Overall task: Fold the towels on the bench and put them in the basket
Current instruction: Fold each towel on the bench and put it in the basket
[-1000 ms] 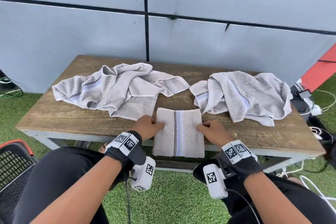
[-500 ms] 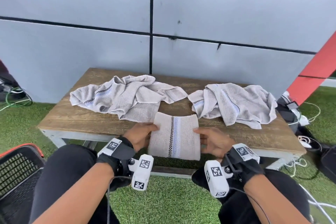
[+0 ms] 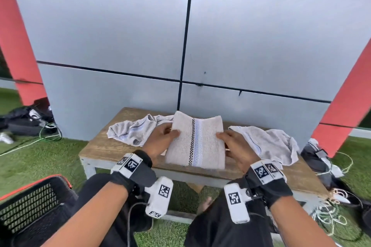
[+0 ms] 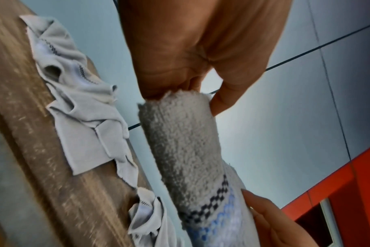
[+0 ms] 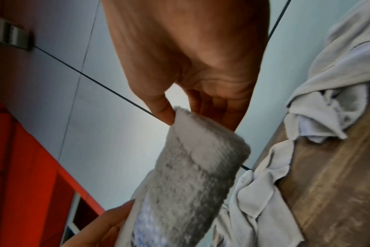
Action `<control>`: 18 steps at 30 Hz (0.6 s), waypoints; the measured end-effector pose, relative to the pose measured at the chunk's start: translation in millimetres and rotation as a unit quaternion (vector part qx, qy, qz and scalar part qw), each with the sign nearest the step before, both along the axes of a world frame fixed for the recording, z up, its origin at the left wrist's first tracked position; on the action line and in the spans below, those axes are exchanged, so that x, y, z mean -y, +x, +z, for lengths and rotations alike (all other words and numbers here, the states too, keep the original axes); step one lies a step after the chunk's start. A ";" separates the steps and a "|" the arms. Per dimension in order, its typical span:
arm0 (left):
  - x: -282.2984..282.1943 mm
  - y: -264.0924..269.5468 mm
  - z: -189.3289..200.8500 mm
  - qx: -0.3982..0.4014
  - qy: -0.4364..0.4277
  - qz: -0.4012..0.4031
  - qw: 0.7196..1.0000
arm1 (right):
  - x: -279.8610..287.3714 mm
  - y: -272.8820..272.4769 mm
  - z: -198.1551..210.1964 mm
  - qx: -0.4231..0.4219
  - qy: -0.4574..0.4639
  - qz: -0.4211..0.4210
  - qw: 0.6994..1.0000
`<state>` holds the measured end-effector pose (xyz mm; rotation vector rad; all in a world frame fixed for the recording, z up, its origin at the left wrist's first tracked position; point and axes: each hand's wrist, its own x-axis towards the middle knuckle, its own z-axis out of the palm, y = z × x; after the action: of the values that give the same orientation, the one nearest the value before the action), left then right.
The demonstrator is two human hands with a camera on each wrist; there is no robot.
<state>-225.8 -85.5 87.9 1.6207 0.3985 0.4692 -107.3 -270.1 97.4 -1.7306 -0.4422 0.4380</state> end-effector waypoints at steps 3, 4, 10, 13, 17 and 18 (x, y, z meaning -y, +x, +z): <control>-5.4 -14.5 9.9 0.014 0.008 0.022 1.000 | -10.5 -3.5 8.6 0.014 0.014 0.025 1.000; -7.6 -19.6 10.9 0.017 0.008 0.031 0.999 | -15.5 -5.8 11.0 0.019 0.013 0.035 0.999; -35.4 -68.2 9.6 0.028 -0.029 0.126 0.991 | -73.7 -20.8 12.9 0.014 0.009 0.133 0.991; -55.5 -99.2 6.8 0.022 -0.033 0.190 0.981 | -114.2 -35.9 13.1 0.016 0.015 0.192 0.981; -76.3 -146.1 3.9 0.018 -0.045 0.271 0.961 | -170.2 -64.3 8.5 0.027 0.003 0.276 0.961; -81.0 -161.0 1.3 0.016 -0.047 0.297 0.954 | -185.5 -74.7 6.5 0.022 0.000 0.302 0.953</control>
<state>-386.8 -4.5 89.2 1.3809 0.8779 0.9121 -182.0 -84.6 103.9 -1.5851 -1.0114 0.8341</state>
